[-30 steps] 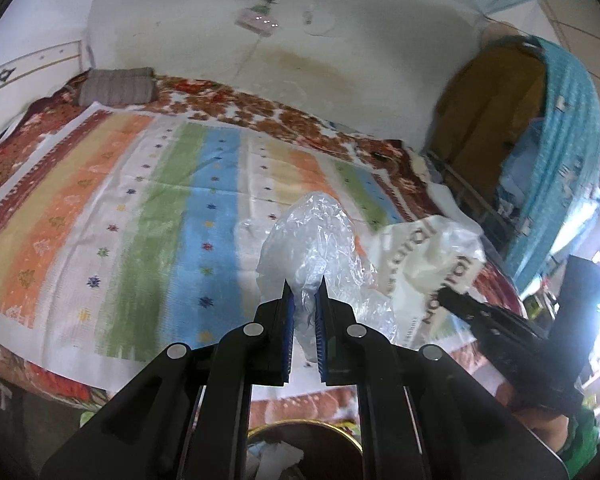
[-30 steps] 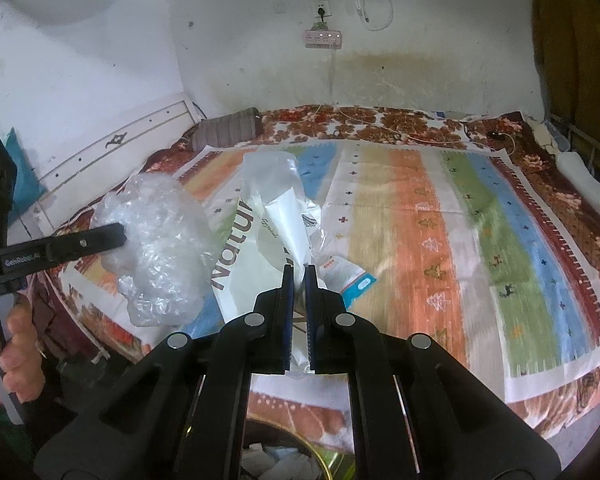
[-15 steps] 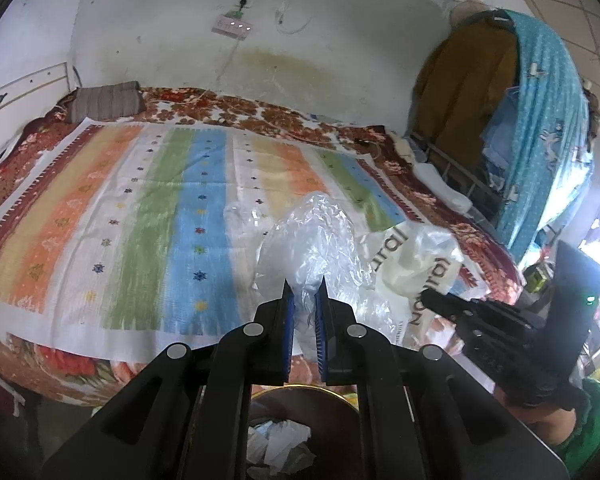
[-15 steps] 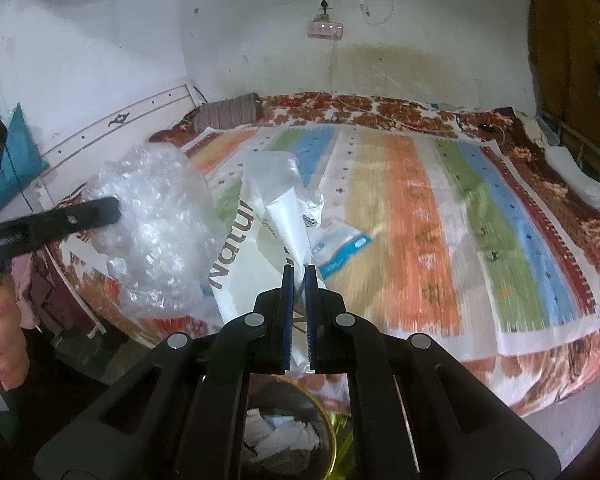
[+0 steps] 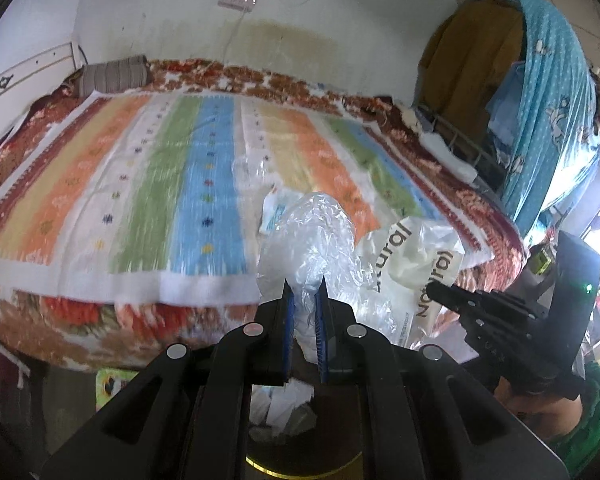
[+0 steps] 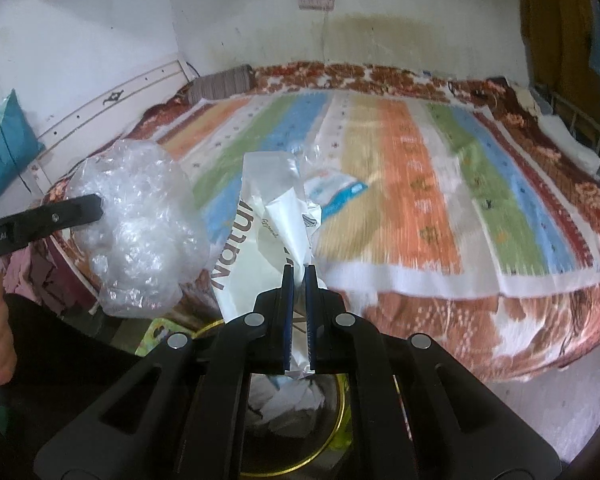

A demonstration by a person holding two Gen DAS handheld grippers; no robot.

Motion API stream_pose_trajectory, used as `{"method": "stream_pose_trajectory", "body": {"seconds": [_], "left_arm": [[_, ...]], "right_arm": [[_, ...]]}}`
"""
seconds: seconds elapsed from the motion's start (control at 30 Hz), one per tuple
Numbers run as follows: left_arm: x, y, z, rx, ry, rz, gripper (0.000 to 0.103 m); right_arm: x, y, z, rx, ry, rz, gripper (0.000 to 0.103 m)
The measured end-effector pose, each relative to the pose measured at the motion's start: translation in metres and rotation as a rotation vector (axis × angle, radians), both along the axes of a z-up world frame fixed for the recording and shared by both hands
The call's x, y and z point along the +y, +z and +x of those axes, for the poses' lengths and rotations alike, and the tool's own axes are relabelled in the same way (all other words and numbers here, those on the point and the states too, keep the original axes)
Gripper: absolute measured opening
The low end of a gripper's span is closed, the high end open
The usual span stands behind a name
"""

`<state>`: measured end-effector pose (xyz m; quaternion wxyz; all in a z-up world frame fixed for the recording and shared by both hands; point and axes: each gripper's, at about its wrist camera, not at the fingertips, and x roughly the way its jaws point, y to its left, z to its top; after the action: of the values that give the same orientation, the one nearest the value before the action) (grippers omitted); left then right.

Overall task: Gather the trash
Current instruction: 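Open both grippers over the bin to drop the two bags, then raise both open grippers from the bin toward the blue-white mask packet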

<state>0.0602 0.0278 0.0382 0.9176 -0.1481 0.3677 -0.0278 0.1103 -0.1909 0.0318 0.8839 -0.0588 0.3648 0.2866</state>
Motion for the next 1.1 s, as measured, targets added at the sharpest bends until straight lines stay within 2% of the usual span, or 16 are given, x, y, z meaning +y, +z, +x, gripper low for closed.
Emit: {"method": "stream_pose_trajectory", "body": {"seconds": [0.13, 0.23, 0.5, 0.63, 0.73, 0.8, 0.83, 0.87, 0.9, 0.97, 1.1], "left_arm": [[-0.009, -0.017, -0.004, 0.072, 0.006, 0.034, 0.008], [-0.017, -0.025, -0.006, 0.112, 0.008, 0.074, 0.008], [-0.033, -0.056, 0.000, 0.270, -0.007, 0.118, 0.008], [-0.037, -0.070, 0.005, 0.337, -0.017, 0.115, 0.008], [-0.038, -0.077, 0.009, 0.372, -0.019, 0.092, 0.009], [-0.035, -0.083, 0.012, 0.395, -0.016, 0.033, 0.022], [-0.033, -0.084, 0.013, 0.403, -0.007, 0.023, 0.036], [-0.029, -0.084, 0.013, 0.403, 0.010, 0.011, 0.040], [-0.028, -0.083, 0.013, 0.398, 0.022, 0.005, 0.041], [-0.024, -0.081, 0.012, 0.386, 0.032, -0.026, 0.048], [-0.019, -0.077, 0.011, 0.367, 0.048, -0.056, 0.053]], "right_arm": [[0.005, -0.015, -0.007, 0.037, -0.002, -0.051, 0.004], [0.006, -0.029, -0.007, 0.101, -0.018, -0.061, 0.004], [0.013, -0.059, -0.012, 0.185, -0.041, -0.142, 0.005], [0.015, -0.074, -0.008, 0.254, -0.058, -0.166, 0.005], [0.015, -0.087, -0.002, 0.325, -0.071, -0.165, 0.012], [0.017, -0.096, 0.000, 0.364, -0.073, -0.165, 0.039], [0.018, -0.097, 0.001, 0.372, -0.072, -0.162, 0.042], [0.018, -0.098, 0.001, 0.375, -0.073, -0.157, 0.042], [0.018, -0.097, 0.002, 0.375, -0.075, -0.153, 0.043], [0.018, -0.098, 0.002, 0.377, -0.069, -0.152, 0.045], [0.021, -0.095, 0.000, 0.364, -0.052, -0.159, 0.052]]}}
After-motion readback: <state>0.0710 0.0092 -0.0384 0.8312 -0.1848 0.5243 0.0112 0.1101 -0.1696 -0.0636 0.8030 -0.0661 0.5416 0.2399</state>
